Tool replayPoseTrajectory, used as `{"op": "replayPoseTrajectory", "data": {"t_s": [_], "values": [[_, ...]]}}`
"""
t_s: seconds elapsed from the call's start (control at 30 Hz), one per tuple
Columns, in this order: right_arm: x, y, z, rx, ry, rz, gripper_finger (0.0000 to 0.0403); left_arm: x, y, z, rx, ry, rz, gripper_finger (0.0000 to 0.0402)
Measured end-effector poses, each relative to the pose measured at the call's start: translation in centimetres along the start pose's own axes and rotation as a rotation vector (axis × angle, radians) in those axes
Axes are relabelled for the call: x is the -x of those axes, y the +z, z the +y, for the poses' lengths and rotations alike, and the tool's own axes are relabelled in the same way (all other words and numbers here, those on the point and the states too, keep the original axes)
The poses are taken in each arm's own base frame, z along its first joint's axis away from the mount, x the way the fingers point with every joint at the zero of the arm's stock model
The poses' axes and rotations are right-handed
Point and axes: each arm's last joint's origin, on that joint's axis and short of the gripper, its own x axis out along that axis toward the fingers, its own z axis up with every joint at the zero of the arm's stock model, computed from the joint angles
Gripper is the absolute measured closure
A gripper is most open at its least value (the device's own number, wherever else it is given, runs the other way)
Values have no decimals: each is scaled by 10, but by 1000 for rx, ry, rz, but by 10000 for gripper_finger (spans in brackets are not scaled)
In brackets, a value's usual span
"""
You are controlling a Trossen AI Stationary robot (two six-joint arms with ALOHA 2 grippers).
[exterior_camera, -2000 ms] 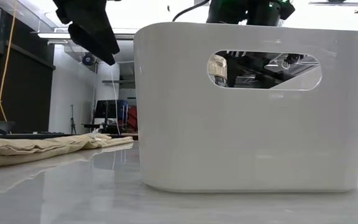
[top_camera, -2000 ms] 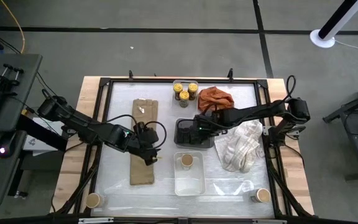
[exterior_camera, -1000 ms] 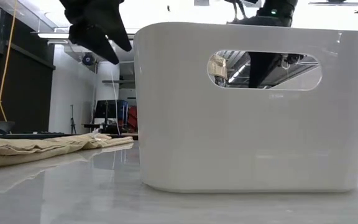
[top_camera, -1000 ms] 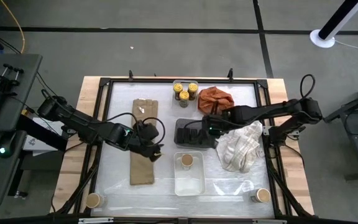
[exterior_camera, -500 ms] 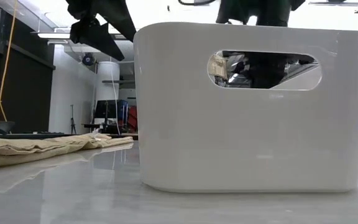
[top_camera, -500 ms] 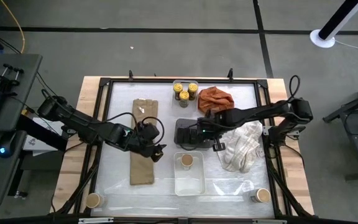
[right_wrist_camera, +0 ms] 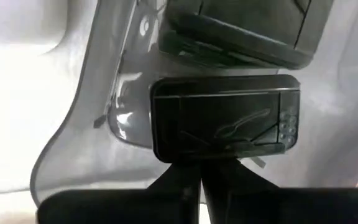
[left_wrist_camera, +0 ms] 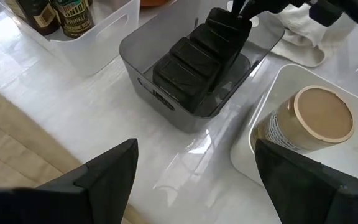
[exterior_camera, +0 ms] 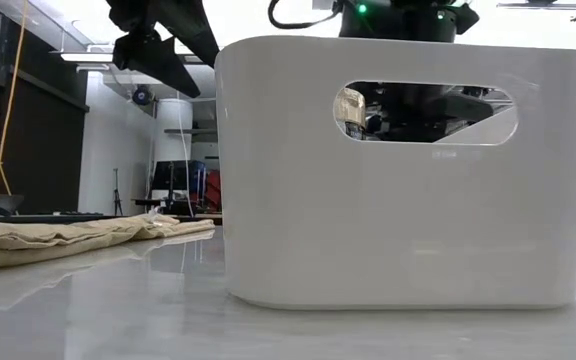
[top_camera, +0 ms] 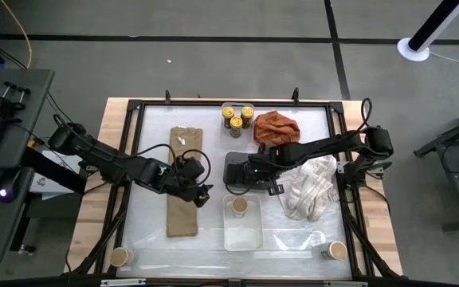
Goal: Sort spices by type
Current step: Put the black seasoning can into the black bin
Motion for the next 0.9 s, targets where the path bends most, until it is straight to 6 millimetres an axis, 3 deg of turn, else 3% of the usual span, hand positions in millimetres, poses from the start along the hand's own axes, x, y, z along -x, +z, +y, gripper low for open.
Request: {"op": "replayPoseTrajectory", "data": {"t_s": [0.63,0.9], "values": [[0,7,0,-215,51,-80,403,0,0,1,-27,13,-12,92],[1,8,0,-223,49,-83,403,0,0,1,-36,14,-13,92]]}}
